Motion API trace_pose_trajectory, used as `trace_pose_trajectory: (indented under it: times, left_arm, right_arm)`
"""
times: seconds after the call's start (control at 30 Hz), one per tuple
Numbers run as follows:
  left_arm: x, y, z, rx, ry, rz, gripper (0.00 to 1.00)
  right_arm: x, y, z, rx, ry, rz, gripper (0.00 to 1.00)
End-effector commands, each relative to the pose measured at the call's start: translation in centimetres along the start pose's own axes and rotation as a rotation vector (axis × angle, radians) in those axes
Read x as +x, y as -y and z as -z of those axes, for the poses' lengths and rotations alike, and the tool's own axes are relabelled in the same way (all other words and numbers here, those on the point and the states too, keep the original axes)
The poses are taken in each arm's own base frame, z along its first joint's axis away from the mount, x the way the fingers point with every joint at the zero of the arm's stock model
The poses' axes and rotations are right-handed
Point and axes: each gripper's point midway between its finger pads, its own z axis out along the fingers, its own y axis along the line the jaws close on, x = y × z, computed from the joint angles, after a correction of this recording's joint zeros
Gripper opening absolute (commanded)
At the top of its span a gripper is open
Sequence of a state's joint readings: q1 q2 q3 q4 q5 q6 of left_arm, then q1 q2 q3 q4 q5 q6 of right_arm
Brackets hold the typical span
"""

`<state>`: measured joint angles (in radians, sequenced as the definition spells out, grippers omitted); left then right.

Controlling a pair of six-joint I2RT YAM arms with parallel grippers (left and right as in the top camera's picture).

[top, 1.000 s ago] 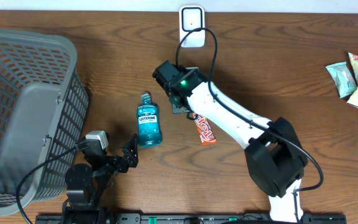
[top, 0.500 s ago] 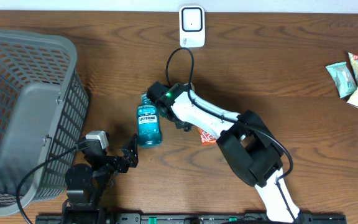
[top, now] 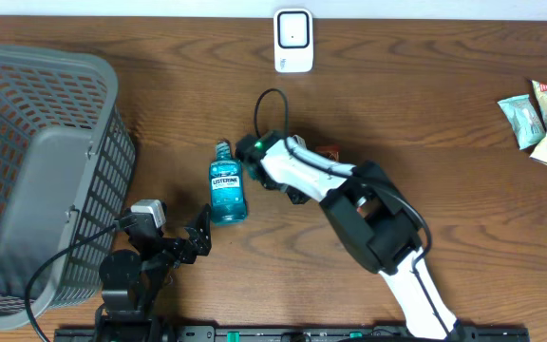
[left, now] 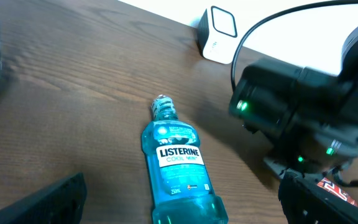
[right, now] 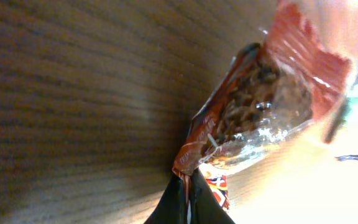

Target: Scan the item barcode

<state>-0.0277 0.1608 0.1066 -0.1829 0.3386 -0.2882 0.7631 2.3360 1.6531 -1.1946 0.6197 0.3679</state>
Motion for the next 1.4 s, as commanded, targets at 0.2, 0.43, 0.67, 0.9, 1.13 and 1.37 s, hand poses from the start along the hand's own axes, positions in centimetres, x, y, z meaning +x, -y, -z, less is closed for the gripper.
trace_pose_trajectory:
  times: [0.2, 0.43, 0.67, 0.9, 1.13, 1.37]
  left_arm:
    - [-0.2, 0.1, 0.1, 0.007, 0.006, 0.001, 0.98]
    - [-0.2, 0.1, 0.1, 0.007, 0.006, 0.001, 0.98]
    - [-0.2, 0.1, 0.1, 0.007, 0.006, 0.001, 0.98]
    - [-0.2, 0.1, 0.1, 0.007, 0.006, 0.001, 0.98]
    - [-0.2, 0.1, 0.1, 0.007, 0.006, 0.001, 0.98]
    - [-0.2, 0.1, 0.1, 0.007, 0.006, 0.001, 0.98]
  right_arm:
    - [0.7, -5.7, 13.0, -1.109, 0.164, 0.279, 0.01]
    - [-0.5, -2.8, 15.6, -1.348, 0.311, 0.271, 0.01]
    - [1.2, -3.2, 10.9, -1.050, 0.132, 0.229, 0.99]
    - [2.1, -2.8, 6.8, -0.581, 0.078, 0.156, 0.99]
    - [2.0, -4.2, 3.9, -0.345, 0.168, 0.101, 0.90]
    - [4.2, -4.7, 0.1, -0.321, 0.082, 0.111, 0.45]
